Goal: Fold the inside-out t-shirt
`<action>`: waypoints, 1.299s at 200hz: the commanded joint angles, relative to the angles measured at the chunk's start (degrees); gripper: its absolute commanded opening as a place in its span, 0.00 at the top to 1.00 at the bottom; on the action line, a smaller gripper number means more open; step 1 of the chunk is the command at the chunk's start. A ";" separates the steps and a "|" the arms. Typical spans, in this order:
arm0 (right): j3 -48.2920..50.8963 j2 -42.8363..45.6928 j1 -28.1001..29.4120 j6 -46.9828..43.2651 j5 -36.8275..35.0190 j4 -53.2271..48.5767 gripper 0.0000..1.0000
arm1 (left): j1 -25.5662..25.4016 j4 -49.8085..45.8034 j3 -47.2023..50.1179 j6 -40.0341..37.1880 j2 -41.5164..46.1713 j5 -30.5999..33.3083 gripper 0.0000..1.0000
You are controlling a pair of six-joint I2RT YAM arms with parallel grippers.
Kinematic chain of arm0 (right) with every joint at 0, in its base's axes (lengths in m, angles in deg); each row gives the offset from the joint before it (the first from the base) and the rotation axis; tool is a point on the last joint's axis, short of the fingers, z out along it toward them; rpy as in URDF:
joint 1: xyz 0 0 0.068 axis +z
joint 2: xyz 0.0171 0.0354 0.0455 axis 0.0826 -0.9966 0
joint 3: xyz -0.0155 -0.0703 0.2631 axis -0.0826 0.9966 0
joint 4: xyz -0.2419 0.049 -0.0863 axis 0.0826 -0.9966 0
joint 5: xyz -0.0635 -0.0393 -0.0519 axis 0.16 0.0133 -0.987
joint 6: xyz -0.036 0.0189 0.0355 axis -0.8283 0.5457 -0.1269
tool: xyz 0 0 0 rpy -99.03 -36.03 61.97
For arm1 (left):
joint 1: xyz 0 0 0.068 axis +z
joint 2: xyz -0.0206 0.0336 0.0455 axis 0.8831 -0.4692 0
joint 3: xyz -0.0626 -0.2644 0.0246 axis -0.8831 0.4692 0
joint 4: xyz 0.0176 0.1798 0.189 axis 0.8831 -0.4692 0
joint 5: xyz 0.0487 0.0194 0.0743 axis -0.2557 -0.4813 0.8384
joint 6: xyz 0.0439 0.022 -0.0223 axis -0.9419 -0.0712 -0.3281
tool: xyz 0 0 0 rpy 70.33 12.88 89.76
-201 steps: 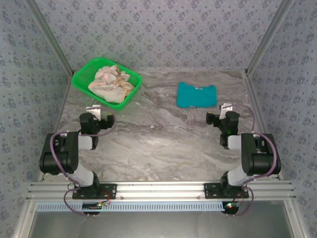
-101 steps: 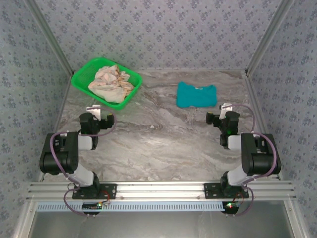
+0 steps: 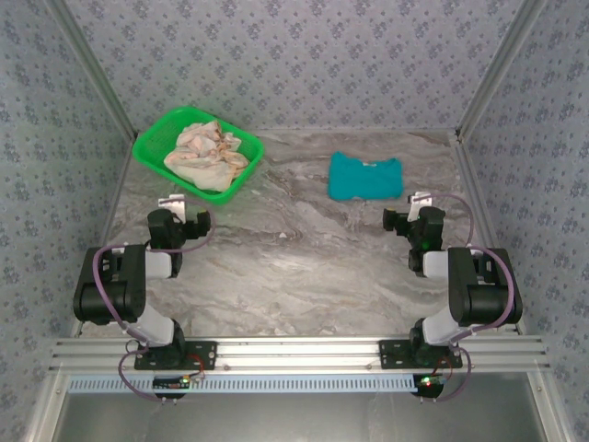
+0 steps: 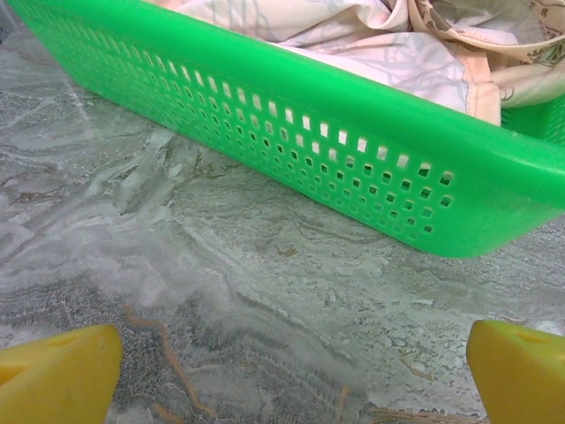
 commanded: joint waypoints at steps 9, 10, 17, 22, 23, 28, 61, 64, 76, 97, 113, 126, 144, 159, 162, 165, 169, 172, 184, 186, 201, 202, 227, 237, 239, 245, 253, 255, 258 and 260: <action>-0.31 -0.10 -0.41 -0.48 0.66 0.18 0.00 | 0.55 0.39 -1.25 0.94 0.66 0.79 0.00; -0.31 -0.10 -0.42 -0.46 0.67 0.18 0.00 | 0.55 0.39 -1.25 0.96 0.62 0.80 0.00; -0.30 -0.14 -0.40 -0.46 0.66 0.18 0.00 | 0.51 0.36 -1.25 0.90 0.67 0.78 0.00; -0.31 -0.11 -0.43 -0.50 0.67 0.18 0.00 | 0.53 0.34 -1.32 0.95 0.65 0.81 0.00; -0.31 -0.10 -0.49 -0.52 0.67 0.18 0.00 | 0.54 0.36 -1.28 0.97 0.61 0.76 0.00; -0.33 -0.10 -0.51 -0.51 0.67 0.18 0.00 | 0.48 0.39 -1.27 0.90 0.70 0.76 0.00; -0.31 -0.10 -0.50 -0.48 0.73 0.18 0.00 | 0.34 0.31 -1.34 0.87 0.65 1.16 0.00; -0.26 -0.11 -0.46 -0.45 0.68 0.25 0.00 | 0.33 0.30 -1.34 0.89 0.61 1.24 0.00; -0.16 0.20 -0.46 -0.51 0.77 0.47 0.00 | 0.24 0.21 -1.36 0.83 0.62 1.41 0.00; -5.35 5.15 -0.68 -0.02 1.58 -11.87 0.00 | -1.15 -2.90 -2.69 1.30 2.45 7.26 0.00; -12.27 10.51 -0.73 3.90 -0.25 -28.70 0.00 | -3.14 -22.48 -8.81 4.25 11.39 13.69 0.00; -14.04 14.77 0.55 12.55 -9.46 -34.48 0.00 | -3.44 -38.31 -15.54 12.19 15.82 17.27 0.00; -14.75 19.24 -0.11 25.29 -13.94 -39.82 0.00 | -3.43 -51.68 -22.37 19.59 18.45 14.72 0.00; -14.91 20.65 -2.63 29.77 -6.62 -41.81 0.00 | -3.43 -54.58 -25.70 20.95 19.44 8.27 0.00; -14.77 20.72 -2.97 29.33 -4.85 -41.67 0.00 | -3.33 -54.96 -26.16 22.34 19.53 7.28 0.00; -14.65 20.73 -3.03 29.26 -3.27 -41.52 0.00 | -3.32 -55.06 -26.39 23.66 19.56 6.14 0.00; -14.86 20.81 -2.99 29.08 -2.01 -41.95 0.00 | -3.27 -54.65 -26.63 25.10 19.45 4.25 0.00; -15.09 20.82 -2.61 28.71 -1.31 -42.43 0.00 | -3.17 -53.69 -26.74 25.48 19.10 1.49 0.00; -16.38 20.65 -0.33 26.03 -1.43 -44.99 0.01 | -2.49 -49.24 -28.98 21.82 14.97 -16.17 0.00; -16.67 20.58 0.20 25.43 -1.55 -45.48 0.01 | -2.52 -49.68 -30.16 20.76 13.95 -18.60 0.00; -18.51 20.21 4.28 21.42 -4.41 -48.45 0.01 | -4.85 -63.89 -43.06 16.42 5.18 -19.80 0.00; -18.51 20.21 4.28 21.42 -4.41 -48.45 0.01 | -5.05 -64.98 -44.00 16.22 4.55 -19.52 0.00; -18.87 19.78 10.01 19.00 -7.92 -48.59 0.01 | -8.09 -77.38 -60.22 14.05 -7.30 -16.10 0.00; -18.95 19.14 11.16 19.28 -8.77 -48.49 0.01 | -9.47 -78.14 -64.47 13.71 -10.51 -11.67 0.01; -19.01 18.89 11.33 19.36 -8.82 -48.47 0.01 | -9.73 -78.24 -65.33 13.55 -11.23 -10.62 0.01; -19.19 18.45 11.75 19.51 -8.73 -48.45 0.01 | -10.41 -78.31 -67.83 13.02 -13.39 -7.58 0.00; -19.50 17.75 12.23 19.82 -8.78 -48.74 0.02 | -11.06 -78.68 -71.45 12.28 -16.72 -4.14 0.00; -19.58 17.57 12.30 19.97 -8.90 -48.77 0.02 | -11.12 -78.88 -72.59 12.07 -17.59 -3.48 0.00; -19.70 17.33 12.40 20.15 -8.93 -48.80 0.02 | -11.26 -79.10 -73.87 11.78 -19.05 -2.83 0.01; -19.70 17.16 12.52 20.25 -8.93 -48.85 0.02 | -11.30 -79.25 -75.11 11.73 -19.98 -2.21 0.00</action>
